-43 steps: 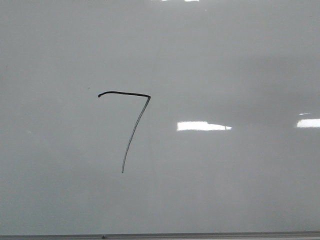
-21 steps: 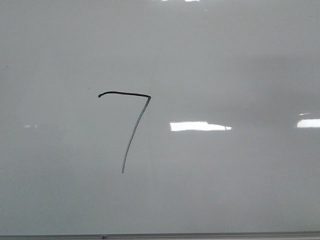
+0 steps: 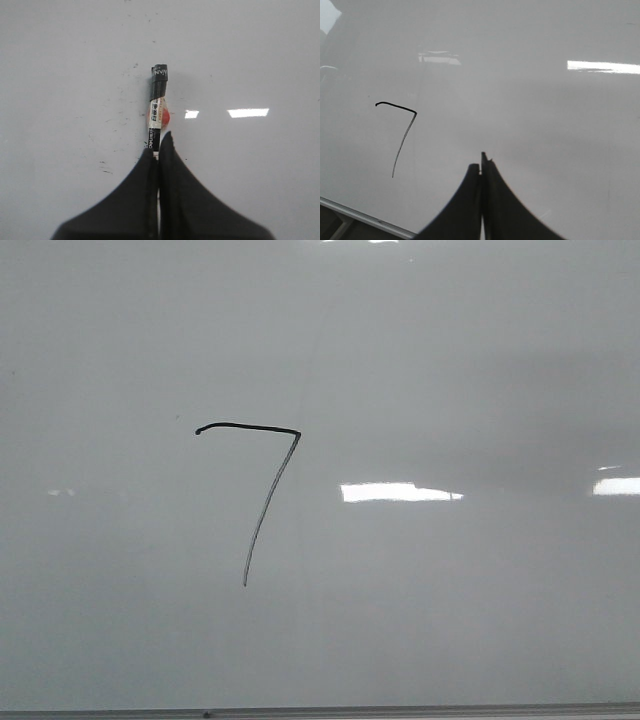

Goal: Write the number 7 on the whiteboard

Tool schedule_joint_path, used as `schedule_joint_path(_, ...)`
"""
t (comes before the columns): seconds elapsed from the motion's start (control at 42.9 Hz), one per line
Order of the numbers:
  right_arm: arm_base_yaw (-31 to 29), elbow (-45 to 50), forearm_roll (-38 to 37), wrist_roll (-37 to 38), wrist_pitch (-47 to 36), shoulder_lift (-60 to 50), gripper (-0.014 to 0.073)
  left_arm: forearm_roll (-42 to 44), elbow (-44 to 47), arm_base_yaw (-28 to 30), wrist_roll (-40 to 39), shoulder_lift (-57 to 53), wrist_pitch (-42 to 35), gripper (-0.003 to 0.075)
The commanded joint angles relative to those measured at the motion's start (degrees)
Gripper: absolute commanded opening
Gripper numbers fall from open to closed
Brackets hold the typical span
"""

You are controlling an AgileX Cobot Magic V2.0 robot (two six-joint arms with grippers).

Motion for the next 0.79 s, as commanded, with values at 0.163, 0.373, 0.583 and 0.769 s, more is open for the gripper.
schedule_joint_path(0.163,-0.3,-1.5,1.3,0.0,-2.7,0.1,-0.006,0.0,0.2,-0.2,-0.5,-0.8,-4.4,-0.002)
schedule_joint_path(0.373,-0.3,-1.5,1.3,0.0,-2.7,0.1,-0.006,0.0,0.2,-0.2,-0.5,-0.8,-4.4,-0.002)
schedule_joint_path(0.583,-0.3,-1.3,1.3,-0.2,-3.3,0.1,-0.006,0.0,0.2,-0.2,-0.5,-0.8,-4.4,-0.002)
schedule_joint_path(0.769,-0.2,0.4,-3.6,0.8,-6.7,0.0,-0.006,0.0,0.2,-0.2,-0.5,-0.8,-4.4,-0.002)
